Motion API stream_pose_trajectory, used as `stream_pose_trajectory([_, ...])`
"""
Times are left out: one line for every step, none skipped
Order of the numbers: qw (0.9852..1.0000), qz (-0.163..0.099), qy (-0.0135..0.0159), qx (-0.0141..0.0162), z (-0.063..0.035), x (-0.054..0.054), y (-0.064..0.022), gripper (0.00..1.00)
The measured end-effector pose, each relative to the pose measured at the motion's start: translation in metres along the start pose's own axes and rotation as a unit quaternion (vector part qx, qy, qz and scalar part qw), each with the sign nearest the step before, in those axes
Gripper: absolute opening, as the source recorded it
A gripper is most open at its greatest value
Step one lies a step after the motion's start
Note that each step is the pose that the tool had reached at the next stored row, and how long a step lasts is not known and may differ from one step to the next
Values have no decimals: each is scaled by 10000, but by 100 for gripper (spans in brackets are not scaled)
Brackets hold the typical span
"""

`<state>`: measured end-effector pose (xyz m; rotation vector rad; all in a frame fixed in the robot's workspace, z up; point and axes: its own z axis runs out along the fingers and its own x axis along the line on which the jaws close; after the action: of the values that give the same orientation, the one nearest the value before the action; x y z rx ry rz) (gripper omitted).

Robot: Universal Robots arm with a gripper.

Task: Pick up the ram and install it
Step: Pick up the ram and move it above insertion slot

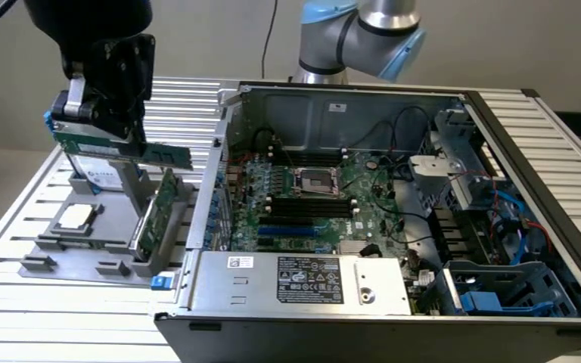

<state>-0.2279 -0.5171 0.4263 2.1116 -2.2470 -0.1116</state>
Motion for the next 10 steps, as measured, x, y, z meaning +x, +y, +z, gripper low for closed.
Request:
stream_pose_trajectory([10000, -1, 0, 0, -10, -3, -44, 14])
stream_pose_trajectory([10000, -1, 0, 0, -17, -7, -89, 14])
stream_pose_trajectory([10000, -1, 1, -1, -23, -11, -133, 14])
stream_pose_trajectory([10000, 0, 0, 0, -27, -17, -178, 14])
stream_pose_trajectory([10000, 0, 0, 0, -31, -24, -223, 14])
stream_pose_trajectory([10000, 0, 0, 0, -35, -31, -270, 14])
stream_pose_trajectory([10000, 0, 0, 0, -39, -40, -316, 14])
stream_pose_trajectory([10000, -1, 0, 0, -43, -48, -360, 14])
stream_pose_trajectory([10000, 0, 1, 0, -47, -58, -405, 14])
stream_pose_trajectory([10000, 0, 1, 0, -51, -68, -449, 14])
